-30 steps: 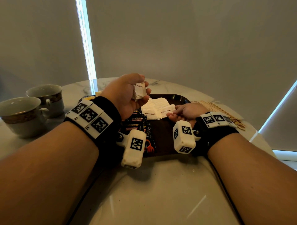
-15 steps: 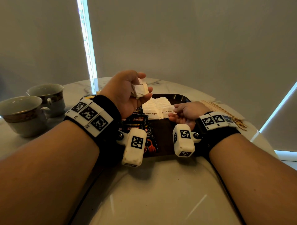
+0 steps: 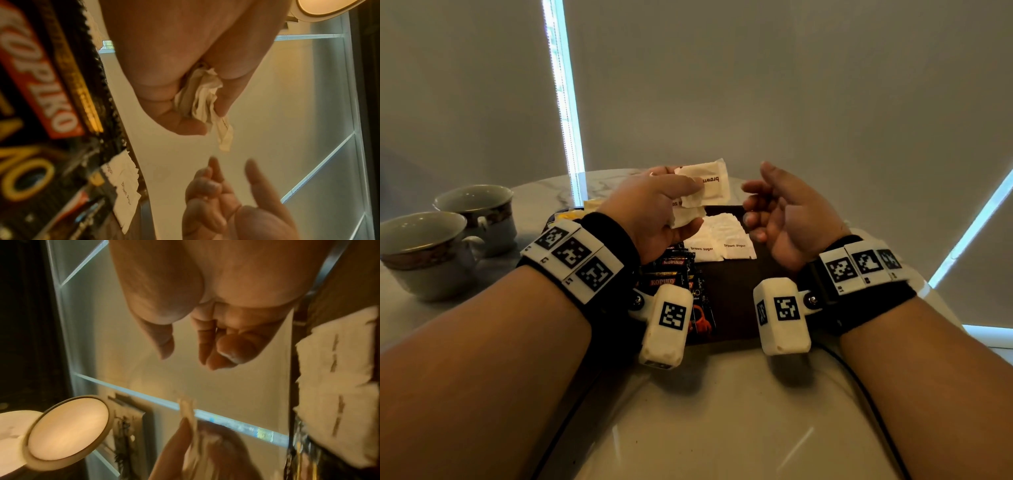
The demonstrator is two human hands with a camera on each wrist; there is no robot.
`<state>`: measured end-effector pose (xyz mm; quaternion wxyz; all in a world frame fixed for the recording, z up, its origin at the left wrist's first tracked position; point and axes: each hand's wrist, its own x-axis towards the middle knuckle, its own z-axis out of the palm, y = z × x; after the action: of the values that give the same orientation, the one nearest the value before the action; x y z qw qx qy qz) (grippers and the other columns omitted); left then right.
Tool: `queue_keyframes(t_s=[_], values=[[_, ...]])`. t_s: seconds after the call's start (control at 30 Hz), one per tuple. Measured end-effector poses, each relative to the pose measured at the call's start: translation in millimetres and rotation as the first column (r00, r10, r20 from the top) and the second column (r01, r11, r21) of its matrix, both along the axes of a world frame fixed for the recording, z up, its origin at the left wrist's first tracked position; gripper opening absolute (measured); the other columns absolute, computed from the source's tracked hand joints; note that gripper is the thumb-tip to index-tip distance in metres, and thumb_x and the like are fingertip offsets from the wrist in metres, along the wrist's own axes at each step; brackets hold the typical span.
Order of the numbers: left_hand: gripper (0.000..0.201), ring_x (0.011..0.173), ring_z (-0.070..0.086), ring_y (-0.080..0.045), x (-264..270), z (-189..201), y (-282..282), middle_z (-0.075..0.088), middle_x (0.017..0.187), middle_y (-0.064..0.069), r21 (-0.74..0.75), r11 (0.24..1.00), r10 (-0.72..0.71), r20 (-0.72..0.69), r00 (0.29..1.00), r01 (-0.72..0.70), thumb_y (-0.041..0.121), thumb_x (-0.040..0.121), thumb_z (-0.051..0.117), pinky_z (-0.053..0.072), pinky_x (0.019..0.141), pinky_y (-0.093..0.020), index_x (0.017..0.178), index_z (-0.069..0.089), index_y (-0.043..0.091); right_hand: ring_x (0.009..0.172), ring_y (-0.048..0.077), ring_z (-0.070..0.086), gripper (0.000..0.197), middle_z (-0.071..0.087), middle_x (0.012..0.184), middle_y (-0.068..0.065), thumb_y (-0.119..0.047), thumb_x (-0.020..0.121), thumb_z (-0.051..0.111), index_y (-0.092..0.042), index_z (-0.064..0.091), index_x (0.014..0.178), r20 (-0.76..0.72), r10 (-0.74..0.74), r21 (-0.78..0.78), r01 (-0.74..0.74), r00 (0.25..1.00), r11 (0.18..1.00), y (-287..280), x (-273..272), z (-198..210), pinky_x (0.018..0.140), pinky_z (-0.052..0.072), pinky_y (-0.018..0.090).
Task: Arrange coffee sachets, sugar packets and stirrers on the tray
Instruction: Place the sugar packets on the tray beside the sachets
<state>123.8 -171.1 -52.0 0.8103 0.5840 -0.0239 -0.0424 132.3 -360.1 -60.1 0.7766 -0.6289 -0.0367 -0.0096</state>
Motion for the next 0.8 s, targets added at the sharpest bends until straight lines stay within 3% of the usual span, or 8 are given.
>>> queue_keyframes(t_s=[0.1,0.17,0.27,0.4,0.47,0.57,0.67,0.8], values=[[0.009,0.086,0.068,-0.026,-0.5,0.0,-0.4,0.072,0.105,-0.012,-0.006,1.000,-0.006,0.016,1.000,0.006,0.009,0.096,0.064,0.056,0.060,-0.030,0.104,0.062,0.015,0.060,0.013,0.054,0.031,0.059,0.076,0.002,-0.036,0.087,0.070,-0.009,0.062,0.101,0.061,0.098,-0.063,-0.094,0.993,0.994,11.7,-9.7,2.0,0.047,0.040,0.024],[0.008,0.079,0.066,-0.024,-1.4,0.3,-1.9,0.071,0.101,-0.012,0.001,1.000,-0.020,0.022,1.000,0.020,0.008,0.097,0.063,0.055,0.058,-0.028,0.098,0.059,0.015,0.060,0.013,0.055,0.015,0.061,0.075,0.003,-0.021,0.091,0.069,-0.009,0.062,0.097,0.083,0.091,-0.102,-0.082,0.992,0.991,17.2,-10.9,-0.3,0.047,0.039,0.024],[0.011,0.072,0.063,-0.022,-2.6,-0.1,-3.3,0.071,0.096,-0.012,0.022,0.999,-0.048,0.029,0.998,0.048,0.007,0.097,0.062,0.053,0.056,-0.028,0.091,0.057,0.015,0.061,0.015,0.058,0.007,0.063,0.076,0.006,-0.009,0.094,0.063,-0.007,0.060,0.099,0.078,0.053,-0.073,-0.047,0.996,0.996,21.9,-9.6,-1.0,0.048,0.040,0.026],[0.007,0.072,0.060,-0.021,-5.3,-0.5,-4.9,0.068,0.098,-0.011,0.037,0.996,-0.088,0.008,0.996,0.087,0.013,0.099,0.057,0.051,0.056,-0.026,0.105,0.062,0.013,0.062,0.016,0.064,0.006,0.070,0.078,0.008,-0.005,0.097,0.056,-0.005,0.057,0.103,0.065,0.021,-0.023,-0.019,0.998,1.000,22.3,-9.1,0.1,0.049,0.043,0.026],[0.019,0.079,0.061,-0.023,-3.3,-0.3,-3.9,0.068,0.106,-0.014,0.052,0.995,-0.090,-0.003,0.996,0.090,0.014,0.100,0.053,0.049,0.056,-0.026,0.113,0.066,0.013,0.064,0.019,0.064,0.005,0.071,0.077,0.009,-0.002,0.096,0.054,-0.007,0.057,0.095,0.075,0.003,0.021,-0.004,0.997,1.000,21.3,-8.8,0.6,0.048,0.044,0.026],[0.020,0.095,0.057,-0.030,-1.2,0.1,-2.2,0.068,0.118,-0.020,0.034,0.993,-0.108,-0.022,0.994,0.109,0.017,0.098,0.052,0.044,0.056,-0.027,0.111,0.067,0.015,0.069,0.025,0.070,0.006,0.073,0.079,0.012,-0.001,0.097,0.053,-0.005,0.058,0.097,0.081,0.009,0.118,-0.018,0.997,0.993,20.5,-8.0,1.4,0.046,0.050,0.027],[0.021,0.084,0.055,-0.024,-2.4,0.3,-1.1,0.069,0.102,-0.011,0.031,0.987,-0.160,-0.025,0.987,0.160,0.025,0.097,0.060,0.042,0.051,-0.024,0.114,0.064,0.012,0.072,0.026,0.072,0.014,0.072,0.084,0.016,-0.001,0.097,0.056,0.001,0.061,0.110,0.093,0.037,0.175,-0.053,0.995,0.983,21.3,-8.9,3.2,0.051,0.056,0.031],[0.012,0.072,0.067,-0.018,-2.1,-1.0,-4.8,0.074,0.092,-0.009,0.092,0.985,-0.150,0.015,0.989,0.148,0.016,0.099,0.061,0.048,0.049,-0.023,0.111,0.063,0.013,0.077,0.028,0.071,0.014,0.073,0.090,0.017,-0.005,0.094,0.060,-0.003,0.065,0.107,0.107,0.058,0.162,-0.075,0.993,0.984,20.6,-6.5,1.8,0.063,0.058,0.038]])
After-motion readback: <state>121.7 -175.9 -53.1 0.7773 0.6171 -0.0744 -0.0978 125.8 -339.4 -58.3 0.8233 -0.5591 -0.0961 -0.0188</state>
